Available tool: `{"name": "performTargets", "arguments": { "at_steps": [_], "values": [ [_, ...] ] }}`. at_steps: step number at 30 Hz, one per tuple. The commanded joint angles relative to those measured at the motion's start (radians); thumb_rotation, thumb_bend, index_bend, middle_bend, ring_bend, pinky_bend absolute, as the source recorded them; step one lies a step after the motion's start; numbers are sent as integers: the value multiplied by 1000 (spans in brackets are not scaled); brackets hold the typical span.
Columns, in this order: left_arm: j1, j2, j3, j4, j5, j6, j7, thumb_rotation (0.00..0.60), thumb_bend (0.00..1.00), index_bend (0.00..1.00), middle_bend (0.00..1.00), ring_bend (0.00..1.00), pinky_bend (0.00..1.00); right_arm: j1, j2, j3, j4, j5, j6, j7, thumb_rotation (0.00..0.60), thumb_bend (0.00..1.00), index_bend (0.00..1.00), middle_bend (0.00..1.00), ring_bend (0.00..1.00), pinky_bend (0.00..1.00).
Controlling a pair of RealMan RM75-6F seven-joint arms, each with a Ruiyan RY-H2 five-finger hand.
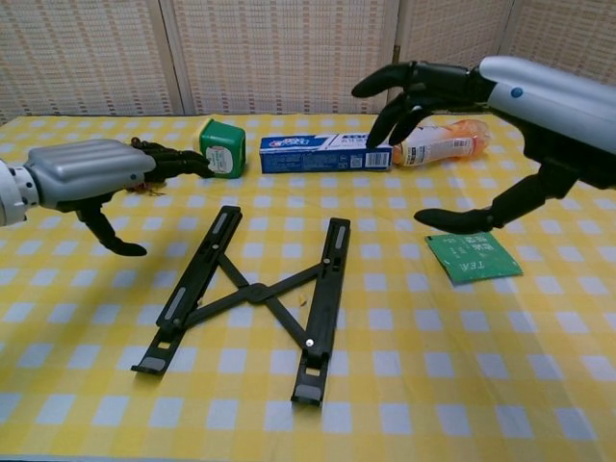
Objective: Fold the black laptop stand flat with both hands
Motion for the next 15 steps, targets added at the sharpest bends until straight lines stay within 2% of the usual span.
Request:
{"name": "performTargets", "arguments": {
  "at_steps": [1, 6, 15],
  "values": [
    [-33, -88, -24, 106, -28, -15, 64, 600, 208, 0, 0, 0, 0, 19, -12, -7, 8, -9, -41, -96, 600, 317, 312, 460, 436, 194],
    [-56, -160, -31, 216, -42, -26, 54, 600, 193, 0, 0, 0, 0, 37, -48, -8, 41, -11, -74, -198, 600, 317, 402, 568, 529, 338],
    [-92, -248, -23, 344, -38, -29, -23, 600, 192, 0, 0, 0, 0, 56, -134, -20, 128, 14, -119, -294, 600, 317, 446, 646, 609, 442]
  ]
}}
